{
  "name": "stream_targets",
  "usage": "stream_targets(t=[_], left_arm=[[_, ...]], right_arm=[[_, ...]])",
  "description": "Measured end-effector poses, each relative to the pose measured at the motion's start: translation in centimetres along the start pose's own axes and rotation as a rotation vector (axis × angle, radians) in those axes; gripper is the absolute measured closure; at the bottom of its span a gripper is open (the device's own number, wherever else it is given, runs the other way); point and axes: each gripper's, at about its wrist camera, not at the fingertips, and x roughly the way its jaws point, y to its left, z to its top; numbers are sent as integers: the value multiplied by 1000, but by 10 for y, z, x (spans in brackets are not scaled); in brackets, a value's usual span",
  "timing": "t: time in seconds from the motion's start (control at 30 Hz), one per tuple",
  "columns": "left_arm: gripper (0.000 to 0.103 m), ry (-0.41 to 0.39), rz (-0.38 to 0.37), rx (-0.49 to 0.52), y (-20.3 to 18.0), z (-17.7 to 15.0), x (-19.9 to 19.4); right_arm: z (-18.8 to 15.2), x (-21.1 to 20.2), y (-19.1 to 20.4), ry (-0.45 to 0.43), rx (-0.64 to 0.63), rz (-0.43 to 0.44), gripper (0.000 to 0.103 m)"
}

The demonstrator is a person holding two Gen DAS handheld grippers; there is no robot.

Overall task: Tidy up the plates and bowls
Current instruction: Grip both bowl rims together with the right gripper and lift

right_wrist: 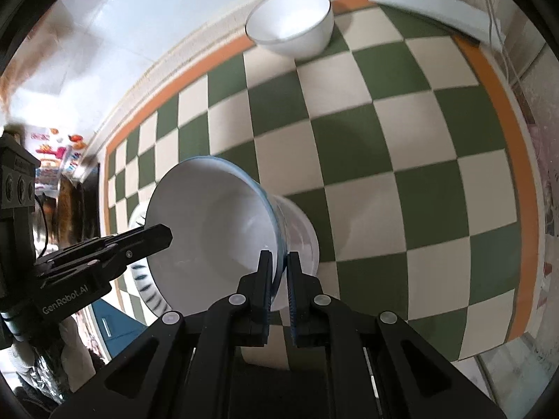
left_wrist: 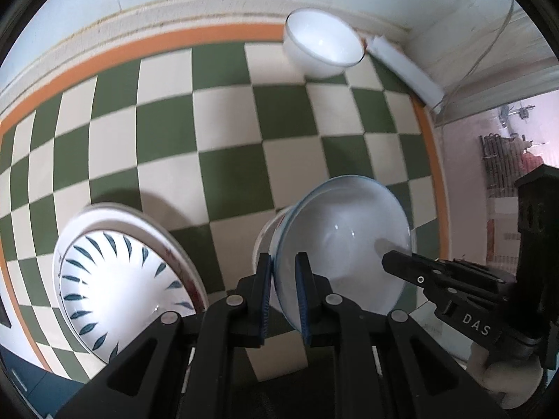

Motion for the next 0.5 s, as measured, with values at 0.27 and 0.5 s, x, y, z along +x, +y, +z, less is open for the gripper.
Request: stream_targets(t=[0.27,0.5], left_arm=[[91,35,46,24,-2,-17,23],[91,29,74,29,-5,-19,30]], right_arm=[[-6,22,-7,44,3,-23,93],[-9,30,-12,63,23,-21,94]])
